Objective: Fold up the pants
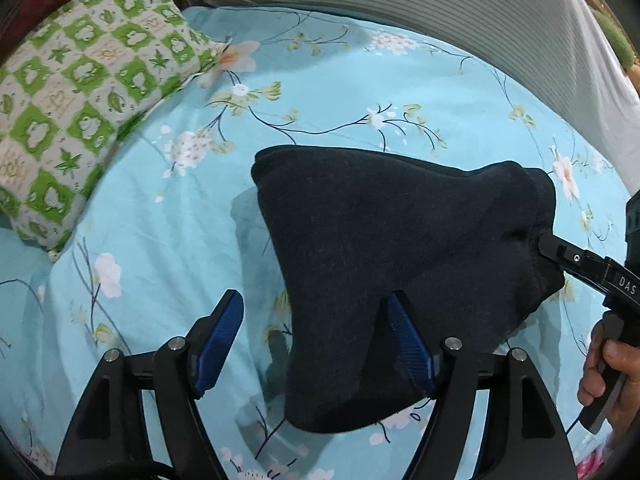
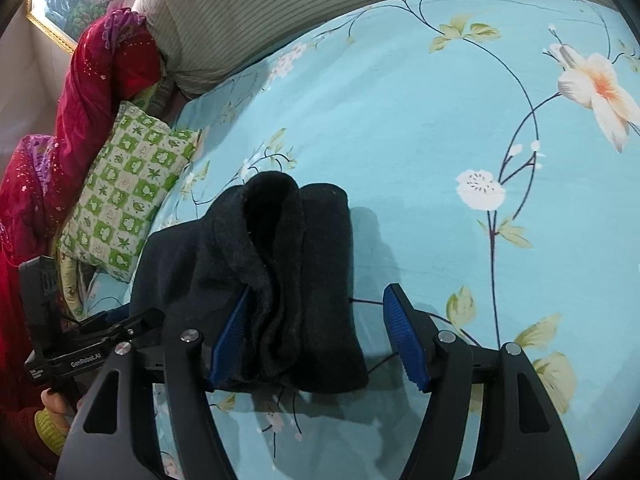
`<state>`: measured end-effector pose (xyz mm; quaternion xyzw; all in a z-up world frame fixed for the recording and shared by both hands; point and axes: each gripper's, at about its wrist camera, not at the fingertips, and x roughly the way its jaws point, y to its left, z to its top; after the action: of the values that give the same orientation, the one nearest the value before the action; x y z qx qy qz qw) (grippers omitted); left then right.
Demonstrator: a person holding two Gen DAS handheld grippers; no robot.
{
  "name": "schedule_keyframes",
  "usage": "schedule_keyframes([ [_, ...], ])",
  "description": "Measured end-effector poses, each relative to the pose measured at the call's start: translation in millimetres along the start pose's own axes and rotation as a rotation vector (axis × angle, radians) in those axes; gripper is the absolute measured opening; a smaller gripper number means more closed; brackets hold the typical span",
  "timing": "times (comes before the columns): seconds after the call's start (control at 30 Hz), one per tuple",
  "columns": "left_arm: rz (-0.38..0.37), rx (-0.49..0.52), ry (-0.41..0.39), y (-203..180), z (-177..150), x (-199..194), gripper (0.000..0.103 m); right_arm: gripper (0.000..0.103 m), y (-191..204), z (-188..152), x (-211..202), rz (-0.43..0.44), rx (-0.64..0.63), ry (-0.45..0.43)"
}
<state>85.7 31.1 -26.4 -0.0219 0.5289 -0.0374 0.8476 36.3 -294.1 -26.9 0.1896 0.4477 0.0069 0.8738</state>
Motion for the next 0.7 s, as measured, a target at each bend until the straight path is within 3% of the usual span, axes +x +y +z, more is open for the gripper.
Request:
schedule_keyframes([
  [0.33, 0.057, 0.01, -0.036, -9.3, -19.4, -25.0, 0.075, 0.07, 36.0, -4.4, -26.9, -0.032, -0.094, -0.055],
  [0.57, 0.106, 0.019, -0.098, -20.2, -32.6, -47.1, 0.075, 0.087, 64.2, -15.5, -51.6, -0.05, -0.2, -0.14],
  [0.7, 0.1, 0.016, -0.102, -23.5, -37.9, -54.6, 0.077, 0.091, 78.4, -28.1, -60.6, -0.085, -0.283, -0.173],
])
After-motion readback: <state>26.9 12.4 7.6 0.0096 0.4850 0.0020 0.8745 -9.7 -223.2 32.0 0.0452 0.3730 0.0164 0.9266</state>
